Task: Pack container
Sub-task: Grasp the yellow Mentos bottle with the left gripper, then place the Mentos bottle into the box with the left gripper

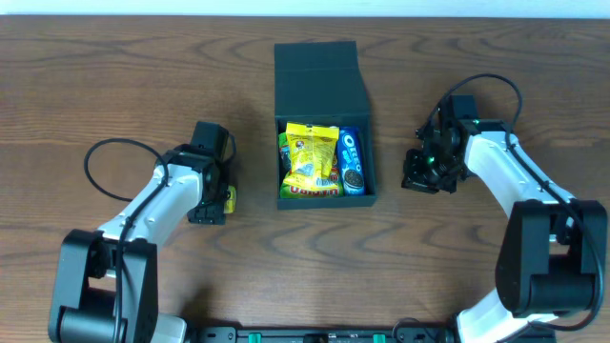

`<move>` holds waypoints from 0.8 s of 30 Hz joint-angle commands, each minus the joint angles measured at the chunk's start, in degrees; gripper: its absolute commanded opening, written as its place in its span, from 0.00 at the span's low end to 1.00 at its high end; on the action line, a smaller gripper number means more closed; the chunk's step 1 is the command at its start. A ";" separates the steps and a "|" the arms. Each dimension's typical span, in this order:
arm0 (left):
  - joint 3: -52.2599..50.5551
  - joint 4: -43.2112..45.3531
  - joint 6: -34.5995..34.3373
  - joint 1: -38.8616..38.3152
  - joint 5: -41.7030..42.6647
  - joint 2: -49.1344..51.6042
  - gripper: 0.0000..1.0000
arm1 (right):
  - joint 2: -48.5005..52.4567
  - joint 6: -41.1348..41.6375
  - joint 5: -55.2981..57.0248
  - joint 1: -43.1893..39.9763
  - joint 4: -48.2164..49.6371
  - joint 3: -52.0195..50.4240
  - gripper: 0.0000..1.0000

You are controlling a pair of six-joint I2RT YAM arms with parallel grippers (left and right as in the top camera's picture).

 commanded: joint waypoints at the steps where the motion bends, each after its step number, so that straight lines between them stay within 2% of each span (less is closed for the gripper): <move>1: -0.07 -0.26 2.64 0.33 -0.52 0.87 0.64 | -1.09 -0.85 0.15 -0.04 -0.13 -0.02 0.09; 7: 0.09 -2.08 10.38 0.39 -4.98 0.85 0.56 | -1.09 -1.05 0.15 -0.04 -0.11 -0.02 0.09; 12: 3.13 -7.10 17.68 0.39 -9.68 0.85 0.33 | -1.09 -1.27 1.05 -0.07 0.52 -0.02 0.09; 15: 5.81 -7.80 23.23 0.37 -9.68 0.85 0.09 | -1.09 -1.46 2.19 -0.22 0.87 -0.02 0.09; 16: 7.21 -7.78 26.95 0.31 -9.53 0.85 0.06 | -1.09 -1.46 2.93 -0.35 0.98 -0.02 0.09; 19: 12.09 -7.52 39.04 -0.68 -9.53 0.85 0.05 | -1.09 -1.55 4.00 -1.36 1.38 -0.02 0.09; 20: 15.04 -7.37 44.61 -1.90 -9.60 0.81 0.06 | -1.09 -1.90 4.00 -2.08 1.51 -0.02 0.09; 24: 22.40 -3.98 59.69 -7.89 -9.60 0.74 0.06 | -1.09 -1.86 3.98 -4.50 1.81 -0.02 0.09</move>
